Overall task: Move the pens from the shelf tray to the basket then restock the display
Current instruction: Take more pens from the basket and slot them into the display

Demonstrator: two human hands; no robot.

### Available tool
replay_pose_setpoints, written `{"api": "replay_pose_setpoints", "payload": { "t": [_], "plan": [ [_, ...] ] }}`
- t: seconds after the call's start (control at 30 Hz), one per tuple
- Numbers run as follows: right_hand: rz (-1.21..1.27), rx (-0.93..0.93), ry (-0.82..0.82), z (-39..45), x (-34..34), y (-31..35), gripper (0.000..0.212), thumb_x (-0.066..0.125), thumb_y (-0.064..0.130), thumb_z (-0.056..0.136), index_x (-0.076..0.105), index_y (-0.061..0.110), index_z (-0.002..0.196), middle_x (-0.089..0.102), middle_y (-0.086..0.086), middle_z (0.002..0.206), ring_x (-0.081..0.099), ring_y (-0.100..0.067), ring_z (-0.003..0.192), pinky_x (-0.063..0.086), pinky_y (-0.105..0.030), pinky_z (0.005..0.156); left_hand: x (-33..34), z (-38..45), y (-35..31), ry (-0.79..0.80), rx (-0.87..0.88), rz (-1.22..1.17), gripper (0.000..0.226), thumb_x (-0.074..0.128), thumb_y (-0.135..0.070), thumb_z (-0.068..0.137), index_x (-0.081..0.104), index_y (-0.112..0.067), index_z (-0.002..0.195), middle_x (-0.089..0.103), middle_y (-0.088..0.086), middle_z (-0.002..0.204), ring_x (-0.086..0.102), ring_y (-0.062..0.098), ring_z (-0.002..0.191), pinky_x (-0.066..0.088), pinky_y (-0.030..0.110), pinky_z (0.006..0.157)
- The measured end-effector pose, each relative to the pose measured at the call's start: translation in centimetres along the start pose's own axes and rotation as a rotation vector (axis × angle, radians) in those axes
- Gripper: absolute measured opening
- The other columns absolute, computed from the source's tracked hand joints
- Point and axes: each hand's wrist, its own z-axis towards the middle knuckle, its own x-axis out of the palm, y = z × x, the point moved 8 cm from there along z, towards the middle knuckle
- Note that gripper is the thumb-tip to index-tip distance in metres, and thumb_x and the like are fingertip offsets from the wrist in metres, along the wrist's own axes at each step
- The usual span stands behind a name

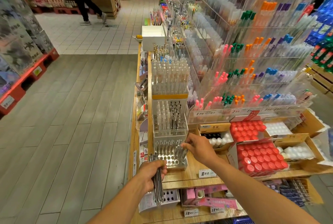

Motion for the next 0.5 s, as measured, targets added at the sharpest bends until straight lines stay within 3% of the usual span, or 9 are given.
{"api": "replay_pose_setpoints", "payload": {
  "t": [0.2, 0.4, 0.5],
  "plan": [
    [-0.27, -0.116, 0.008, -0.1, 1.8, 0.3, 0.033, 0.067, 0.046, 0.086, 0.064, 0.014, 0.08, 0.05, 0.009, 0.079, 0.05, -0.012, 0.079, 0.038, -0.025, 0.066, -0.2, -0.2, -0.1, -0.006, 0.006, 0.01, 0.017, 0.066, -0.002, 0.09, 0.066, 0.009, 0.103, 0.067, 0.015, 0.07, 0.06, 0.019, 0.054, 0.051, 0.025, 0.044],
    [-0.337, -0.018, 0.066, -0.9, 3.4, -0.5, 0.031, 0.061, 0.044, 0.091, 0.066, 0.019, 0.109, 0.061, 0.005, 0.099, 0.058, -0.014, 0.092, 0.046, -0.026, 0.074, -0.1, -0.6, -0.1, -0.011, 0.003, 0.025, 0.013, 0.061, -0.001, 0.092, 0.066, 0.008, 0.101, 0.067, 0.015, 0.07, 0.059, 0.02, 0.055, 0.051, 0.026, 0.045],
    [-0.288, 0.01, 0.051, -1.2, 3.0, -1.0, 0.035, 0.06, 0.045, 0.092, 0.064, 0.021, 0.118, 0.065, 0.005, 0.108, 0.061, -0.015, 0.095, 0.043, -0.026, 0.074, -0.1, -0.7, -0.1, -0.012, 0.002, 0.027, 0.014, 0.062, -0.002, 0.092, 0.066, 0.008, 0.102, 0.067, 0.015, 0.07, 0.059, 0.02, 0.056, 0.051, 0.026, 0.045]
  ]
}}
